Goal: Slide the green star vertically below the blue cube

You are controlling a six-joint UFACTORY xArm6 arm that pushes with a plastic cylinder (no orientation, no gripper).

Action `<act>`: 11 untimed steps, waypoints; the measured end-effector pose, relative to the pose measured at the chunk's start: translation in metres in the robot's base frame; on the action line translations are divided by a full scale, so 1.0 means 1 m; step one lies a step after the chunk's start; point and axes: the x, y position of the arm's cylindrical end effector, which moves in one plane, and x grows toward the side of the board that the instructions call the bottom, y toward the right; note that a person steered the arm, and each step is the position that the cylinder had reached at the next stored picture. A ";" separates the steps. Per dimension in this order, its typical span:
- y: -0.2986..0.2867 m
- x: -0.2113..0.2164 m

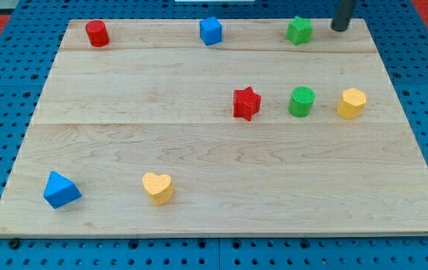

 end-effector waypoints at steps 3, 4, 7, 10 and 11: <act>-0.186 0.043; -0.183 0.020; -0.287 0.133; -0.300 0.155; -0.294 0.158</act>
